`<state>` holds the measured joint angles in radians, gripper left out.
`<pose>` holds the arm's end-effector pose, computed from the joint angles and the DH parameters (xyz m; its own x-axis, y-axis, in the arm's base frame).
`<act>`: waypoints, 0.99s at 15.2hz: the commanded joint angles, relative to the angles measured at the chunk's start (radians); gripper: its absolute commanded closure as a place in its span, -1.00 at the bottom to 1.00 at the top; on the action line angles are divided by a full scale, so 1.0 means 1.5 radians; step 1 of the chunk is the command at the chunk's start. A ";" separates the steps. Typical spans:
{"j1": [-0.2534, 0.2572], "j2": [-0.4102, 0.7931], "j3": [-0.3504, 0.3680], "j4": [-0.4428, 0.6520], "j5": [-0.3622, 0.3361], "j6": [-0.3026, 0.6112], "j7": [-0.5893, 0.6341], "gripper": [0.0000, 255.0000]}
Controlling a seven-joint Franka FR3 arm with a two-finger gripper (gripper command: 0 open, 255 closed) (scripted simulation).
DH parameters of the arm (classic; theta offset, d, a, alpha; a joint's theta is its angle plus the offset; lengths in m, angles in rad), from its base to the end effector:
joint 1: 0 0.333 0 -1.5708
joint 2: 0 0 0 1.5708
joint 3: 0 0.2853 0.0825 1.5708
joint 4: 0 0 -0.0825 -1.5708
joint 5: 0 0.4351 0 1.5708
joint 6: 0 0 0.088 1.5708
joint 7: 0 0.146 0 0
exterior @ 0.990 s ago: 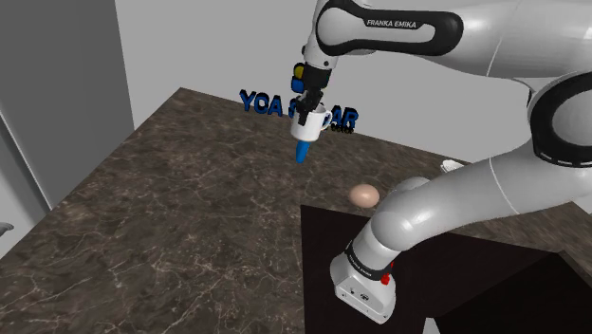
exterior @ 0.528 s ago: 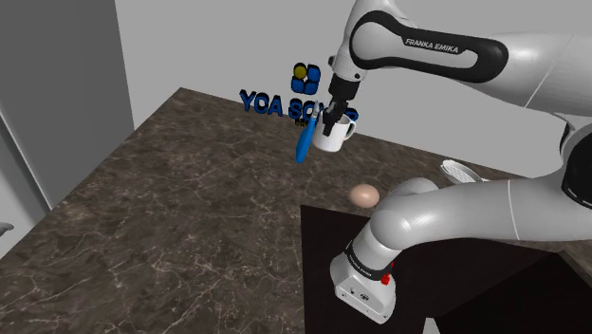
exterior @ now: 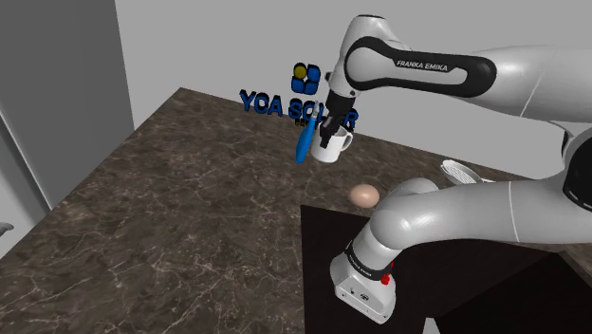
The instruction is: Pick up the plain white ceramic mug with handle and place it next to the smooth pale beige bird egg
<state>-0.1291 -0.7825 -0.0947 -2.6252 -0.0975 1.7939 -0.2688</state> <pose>0.3691 -0.0905 0.4047 0.9937 0.0975 -0.0559 0.0983 -0.9951 0.0128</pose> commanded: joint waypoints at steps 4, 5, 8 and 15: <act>-0.001 0.008 -0.003 -0.039 -0.003 0.048 0.002 1.00; -0.001 0.010 -0.003 -0.047 -0.004 0.058 0.002 1.00; -0.002 0.017 -0.005 -0.070 -0.006 0.088 0.003 1.00; -0.004 0.042 -0.011 -0.120 -0.011 0.163 0.006 1.00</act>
<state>-0.1343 -0.7245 -0.1092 -2.7938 -0.1130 2.0203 -0.2607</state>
